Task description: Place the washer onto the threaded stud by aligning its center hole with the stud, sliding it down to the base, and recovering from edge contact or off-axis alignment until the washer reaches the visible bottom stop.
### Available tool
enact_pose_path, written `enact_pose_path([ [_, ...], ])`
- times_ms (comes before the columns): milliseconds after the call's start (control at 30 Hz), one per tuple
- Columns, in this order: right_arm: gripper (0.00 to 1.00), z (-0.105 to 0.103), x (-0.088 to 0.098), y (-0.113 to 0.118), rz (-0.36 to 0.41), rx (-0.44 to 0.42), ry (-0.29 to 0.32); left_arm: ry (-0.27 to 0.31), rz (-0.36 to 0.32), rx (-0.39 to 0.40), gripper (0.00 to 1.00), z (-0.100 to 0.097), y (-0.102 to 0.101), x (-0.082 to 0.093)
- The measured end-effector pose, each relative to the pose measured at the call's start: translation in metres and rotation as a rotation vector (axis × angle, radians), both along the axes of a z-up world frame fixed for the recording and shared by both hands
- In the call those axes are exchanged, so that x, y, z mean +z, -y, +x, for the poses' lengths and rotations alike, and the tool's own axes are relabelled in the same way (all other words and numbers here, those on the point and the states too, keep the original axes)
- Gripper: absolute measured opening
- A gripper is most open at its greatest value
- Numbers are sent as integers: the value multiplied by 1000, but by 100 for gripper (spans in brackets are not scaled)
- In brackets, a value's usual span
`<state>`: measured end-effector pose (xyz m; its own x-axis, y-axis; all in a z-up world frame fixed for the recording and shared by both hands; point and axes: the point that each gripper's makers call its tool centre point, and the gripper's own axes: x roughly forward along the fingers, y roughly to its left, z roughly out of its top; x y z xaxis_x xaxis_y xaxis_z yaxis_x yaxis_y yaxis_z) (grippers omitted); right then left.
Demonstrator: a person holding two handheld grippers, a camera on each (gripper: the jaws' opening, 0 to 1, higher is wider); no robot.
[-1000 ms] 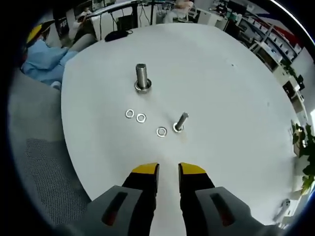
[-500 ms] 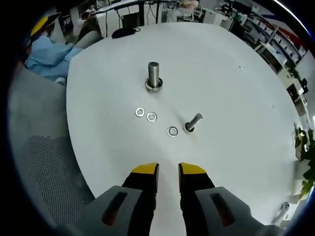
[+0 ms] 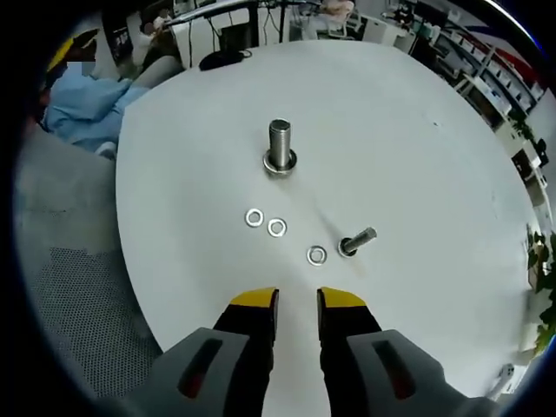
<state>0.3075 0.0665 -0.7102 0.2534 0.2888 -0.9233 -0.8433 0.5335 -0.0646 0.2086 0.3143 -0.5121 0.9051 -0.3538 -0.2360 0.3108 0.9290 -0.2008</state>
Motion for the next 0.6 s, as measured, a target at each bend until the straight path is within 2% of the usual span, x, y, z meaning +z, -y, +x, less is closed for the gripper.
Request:
enact_pose_path([
  [500, 22, 10, -9, -18, -15, -4, -7, -13, -8, -9, 25, -1, 1, -3],
  [600, 22, 14, -13, -18, -41, 2, 4, -20, -11, -12, 25, 0, 2, -4],
])
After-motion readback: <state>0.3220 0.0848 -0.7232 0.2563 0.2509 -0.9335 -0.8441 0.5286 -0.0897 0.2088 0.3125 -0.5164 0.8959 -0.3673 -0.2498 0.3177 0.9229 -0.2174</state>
